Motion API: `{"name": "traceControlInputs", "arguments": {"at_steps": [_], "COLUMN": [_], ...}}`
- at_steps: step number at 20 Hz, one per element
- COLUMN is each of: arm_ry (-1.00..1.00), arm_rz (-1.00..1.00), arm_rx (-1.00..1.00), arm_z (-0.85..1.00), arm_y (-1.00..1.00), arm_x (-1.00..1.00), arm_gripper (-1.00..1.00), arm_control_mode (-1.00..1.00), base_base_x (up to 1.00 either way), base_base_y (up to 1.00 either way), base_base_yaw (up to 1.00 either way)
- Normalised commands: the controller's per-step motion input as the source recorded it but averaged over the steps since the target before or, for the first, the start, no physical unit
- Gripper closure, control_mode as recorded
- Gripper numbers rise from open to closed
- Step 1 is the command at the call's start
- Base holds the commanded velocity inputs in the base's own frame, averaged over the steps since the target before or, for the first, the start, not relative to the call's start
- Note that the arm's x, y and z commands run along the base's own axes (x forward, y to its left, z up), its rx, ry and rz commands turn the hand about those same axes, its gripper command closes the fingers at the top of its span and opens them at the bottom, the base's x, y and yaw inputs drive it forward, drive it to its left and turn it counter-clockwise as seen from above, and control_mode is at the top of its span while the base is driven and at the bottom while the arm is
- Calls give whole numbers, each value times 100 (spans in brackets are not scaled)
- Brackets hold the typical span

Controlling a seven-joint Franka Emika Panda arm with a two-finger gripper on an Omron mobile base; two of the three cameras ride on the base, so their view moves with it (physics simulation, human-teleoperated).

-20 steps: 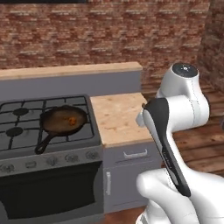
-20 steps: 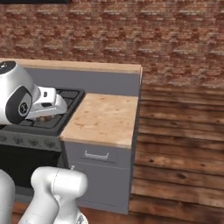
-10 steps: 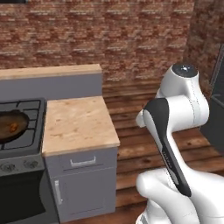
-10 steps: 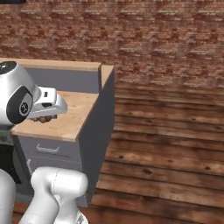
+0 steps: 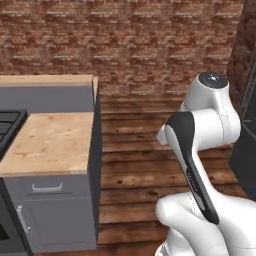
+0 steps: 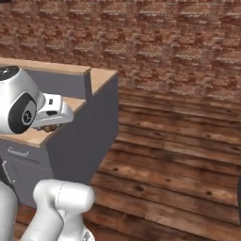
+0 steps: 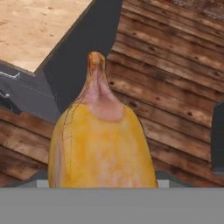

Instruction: Take the chicken drumsticks from the pan and place one on each plate on the dining counter.

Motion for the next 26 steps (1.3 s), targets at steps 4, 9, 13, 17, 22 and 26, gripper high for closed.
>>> {"name": "traceControlInputs", "arguments": {"at_steps": [4,9,13,17,22,26], "arm_ry": [0,0,0,0,0,0], "arm_rz": [0,0,0,0,0,0], "arm_rx": [0,0,0,0,0,0], "arm_z": [0,0,0,0,0,0], "arm_y": [0,0,0,0,0,0], "arm_x": [0,0,0,0,0,0], "arm_gripper": [100,100,100,100,100,100], "arm_control_mode": [100,100,100,100,100,100], "base_base_x": [67,88,100,100,100,100], "base_base_y": [-100,-100,-100,-100,-100,-100], "base_base_yaw": [40,41,45,44,40,33]}}
